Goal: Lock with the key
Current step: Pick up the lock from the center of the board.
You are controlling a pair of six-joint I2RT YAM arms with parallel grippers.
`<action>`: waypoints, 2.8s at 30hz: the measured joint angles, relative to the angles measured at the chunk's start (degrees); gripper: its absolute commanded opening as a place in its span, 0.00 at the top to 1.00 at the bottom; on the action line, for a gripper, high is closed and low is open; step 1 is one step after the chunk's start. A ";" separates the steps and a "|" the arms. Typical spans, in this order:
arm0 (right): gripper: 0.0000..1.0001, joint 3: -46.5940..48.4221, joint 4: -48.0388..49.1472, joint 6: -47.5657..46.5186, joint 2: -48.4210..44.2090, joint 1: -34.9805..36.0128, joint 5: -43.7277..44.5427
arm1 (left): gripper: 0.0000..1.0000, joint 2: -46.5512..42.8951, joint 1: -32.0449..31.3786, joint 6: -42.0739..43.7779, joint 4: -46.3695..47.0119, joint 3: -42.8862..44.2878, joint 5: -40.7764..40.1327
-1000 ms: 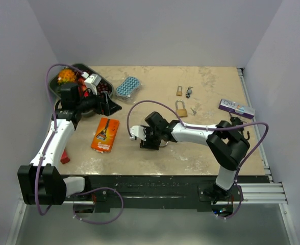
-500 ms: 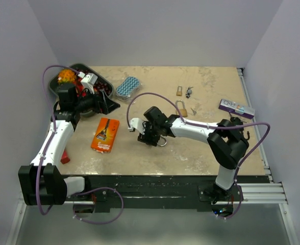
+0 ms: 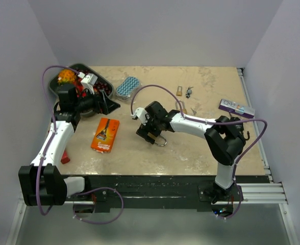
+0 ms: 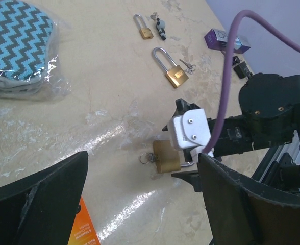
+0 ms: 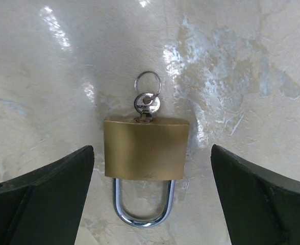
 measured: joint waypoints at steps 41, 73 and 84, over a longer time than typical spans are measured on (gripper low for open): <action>1.00 12.59 -1.75 37.29 -2.99 -11.93 2.40 | 0.09 -2.89 -11.19 -10.32 12.83 -11.76 -3.82; 1.00 13.70 8.04 58.25 -7.10 -11.43 -5.64 | 0.76 11.39 -23.76 -29.53 32.96 -10.08 -16.09; 0.25 12.76 8.26 58.53 -7.10 -12.20 -7.21 | 1.00 11.72 -23.63 -28.46 31.78 -8.85 -16.02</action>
